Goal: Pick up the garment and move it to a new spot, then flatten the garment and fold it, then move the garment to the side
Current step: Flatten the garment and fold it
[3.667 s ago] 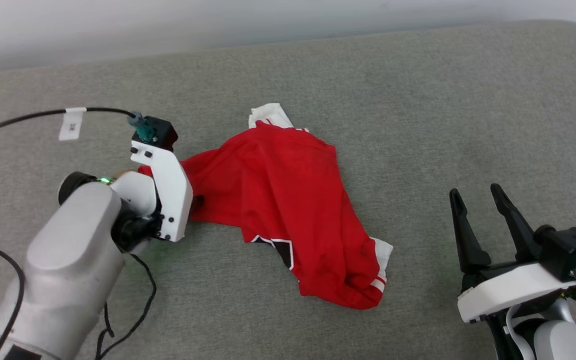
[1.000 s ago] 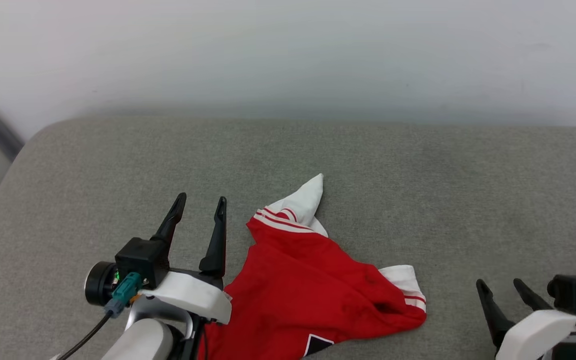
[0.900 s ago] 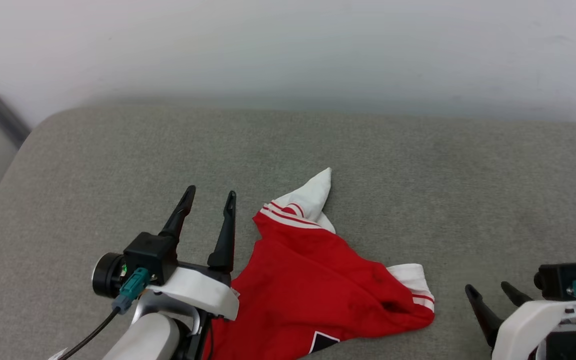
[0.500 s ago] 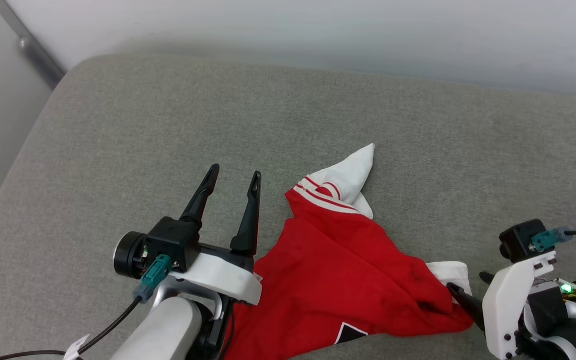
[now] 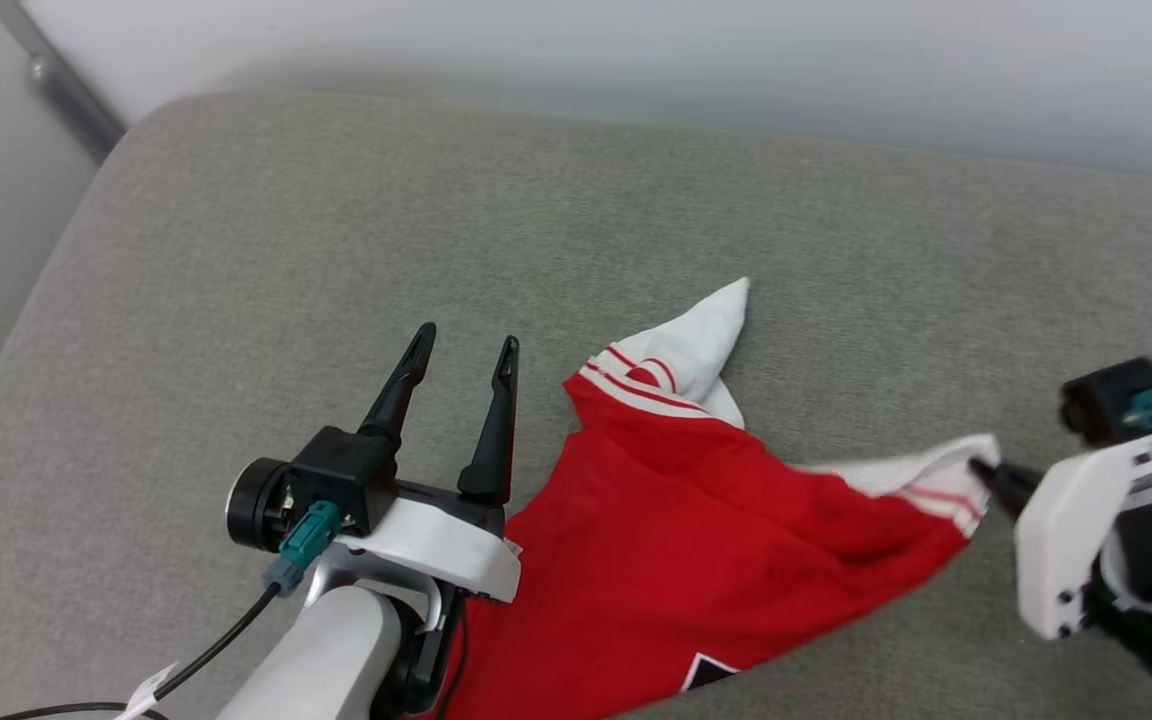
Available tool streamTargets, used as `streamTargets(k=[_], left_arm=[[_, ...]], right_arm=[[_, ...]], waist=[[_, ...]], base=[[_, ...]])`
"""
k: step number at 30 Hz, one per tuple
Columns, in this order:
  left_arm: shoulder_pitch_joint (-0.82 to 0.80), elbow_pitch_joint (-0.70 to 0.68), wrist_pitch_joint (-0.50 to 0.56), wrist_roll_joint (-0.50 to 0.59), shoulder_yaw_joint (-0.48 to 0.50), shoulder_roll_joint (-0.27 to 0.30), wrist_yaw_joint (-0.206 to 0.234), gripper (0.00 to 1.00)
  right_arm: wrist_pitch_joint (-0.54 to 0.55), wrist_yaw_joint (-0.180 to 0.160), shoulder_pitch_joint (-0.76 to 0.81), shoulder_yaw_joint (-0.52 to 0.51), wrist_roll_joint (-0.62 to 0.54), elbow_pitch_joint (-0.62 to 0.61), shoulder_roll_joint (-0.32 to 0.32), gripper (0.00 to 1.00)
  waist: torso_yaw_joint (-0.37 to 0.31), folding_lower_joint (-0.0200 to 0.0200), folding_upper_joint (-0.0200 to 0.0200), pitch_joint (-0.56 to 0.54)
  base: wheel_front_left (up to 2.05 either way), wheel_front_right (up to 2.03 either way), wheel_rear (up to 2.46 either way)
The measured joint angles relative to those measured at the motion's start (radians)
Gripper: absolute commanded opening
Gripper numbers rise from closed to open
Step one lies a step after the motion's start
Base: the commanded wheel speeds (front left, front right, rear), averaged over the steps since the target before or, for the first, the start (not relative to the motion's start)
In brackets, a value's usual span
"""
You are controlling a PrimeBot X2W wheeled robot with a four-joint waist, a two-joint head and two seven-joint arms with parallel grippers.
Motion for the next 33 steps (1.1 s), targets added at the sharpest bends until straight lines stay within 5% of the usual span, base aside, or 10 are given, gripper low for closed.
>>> streamTargets(k=[4, 12, 16, 17, 18, 19, 28, 33], left_arm=[[0.003, 0.002, 0.0, 0.003, 0.012, 0.001, -0.004, 1.0], [0.032, 0.018, 0.001, -0.008, 0.02, 0.007, -0.004, 1.0], [0.05, 0.023, 0.008, -0.021, 0.022, 0.012, 0.0, 1.0], [0.054, 0.023, 0.011, -0.022, 0.023, 0.013, 0.003, 1.0], [0.061, 0.024, 0.014, -0.024, 0.025, 0.014, 0.005, 1.0], [0.067, 0.025, 0.018, -0.027, 0.025, 0.017, 0.009, 1.0], [0.122, 0.03, 0.035, -0.054, 0.043, 0.041, 0.03, 1.0], [0.151, 0.031, 0.042, -0.066, 0.046, 0.054, 0.037, 1.0]], right_arm=[[-0.078, 0.0, -0.006, -0.138, -0.016, 0.011, 0.041, 0.0], [-0.214, 0.0, 0.131, -0.506, 0.007, 0.136, 0.252, 0.0], [-0.26, 0.0, 0.2, -0.608, 0.015, 0.232, 0.31, 0.0], [-0.272, 0.0, 0.213, -0.616, 0.012, 0.249, 0.315, 0.17], [-0.286, 0.0, 0.22, -0.619, 0.012, 0.266, 0.321, 0.47], [-0.301, 0.0, 0.221, -0.615, 0.012, 0.274, 0.324, 1.0], [-0.557, 0.0, 0.232, -0.516, -0.089, 0.184, 0.326, 1.0], [-0.607, 0.0, 0.265, -0.45, -0.141, 0.1, 0.322, 1.0]], waist=[[-0.03, 0.0, 0.0, -0.009], [-0.077, 0.0, 0.0, -0.041], [-0.089, -0.0001, 0.0, -0.06], [-0.092, -0.0001, 0.0, -0.063], [-0.094, -0.0001, 0.0, -0.066], [-0.097, -0.0001, 0.0, -0.07], [-0.117, -0.0001, 0.0, -0.12], [-0.122, -0.0002, 0.0, -0.159]], base=[[0.0, 0.0, 0.0], [0.0, 0.0, 0.0], [0.0, 0.0, 0.0], [0.0, 0.0, 0.0], [0.0, 0.0, 0.0], [0.0, 0.0, 0.0], [0.0, 0.0, 0.0], [0.0, 0.0, 0.0]])
